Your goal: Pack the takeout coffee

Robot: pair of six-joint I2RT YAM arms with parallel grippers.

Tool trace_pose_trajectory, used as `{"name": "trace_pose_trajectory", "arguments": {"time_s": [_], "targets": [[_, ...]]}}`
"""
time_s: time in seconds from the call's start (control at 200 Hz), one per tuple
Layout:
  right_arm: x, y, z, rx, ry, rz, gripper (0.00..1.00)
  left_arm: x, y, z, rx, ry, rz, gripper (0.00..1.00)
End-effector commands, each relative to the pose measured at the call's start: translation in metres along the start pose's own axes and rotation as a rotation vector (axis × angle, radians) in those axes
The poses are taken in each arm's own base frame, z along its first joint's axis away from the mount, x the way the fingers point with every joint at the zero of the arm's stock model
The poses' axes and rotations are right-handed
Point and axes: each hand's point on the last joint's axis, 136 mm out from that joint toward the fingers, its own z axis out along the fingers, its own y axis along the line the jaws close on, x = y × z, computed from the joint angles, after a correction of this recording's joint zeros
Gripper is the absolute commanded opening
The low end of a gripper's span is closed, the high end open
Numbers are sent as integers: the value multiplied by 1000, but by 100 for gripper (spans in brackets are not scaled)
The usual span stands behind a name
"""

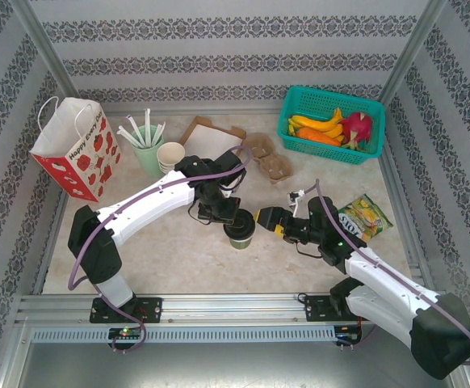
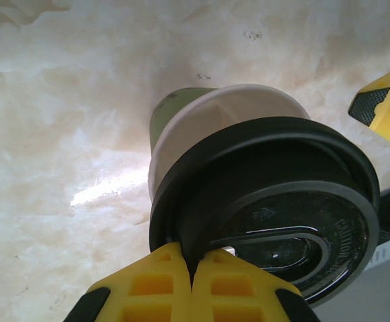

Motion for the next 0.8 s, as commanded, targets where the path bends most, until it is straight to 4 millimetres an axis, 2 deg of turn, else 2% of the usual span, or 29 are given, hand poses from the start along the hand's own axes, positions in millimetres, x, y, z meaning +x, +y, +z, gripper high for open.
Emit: {"name": "trace_pose_trajectory", "arguments": {"time_s": [0.0, 0.41, 0.794], "targets": [[4, 14, 2, -62, 14, -74, 98, 1, 7, 7, -57, -4, -18, 0], [12, 26, 15, -91, 92, -128, 98, -1, 1, 18, -32, 10, -18, 0], [14, 28, 25, -93, 125, -148, 98, 3, -1, 34, -16, 49, -20, 0]]}}
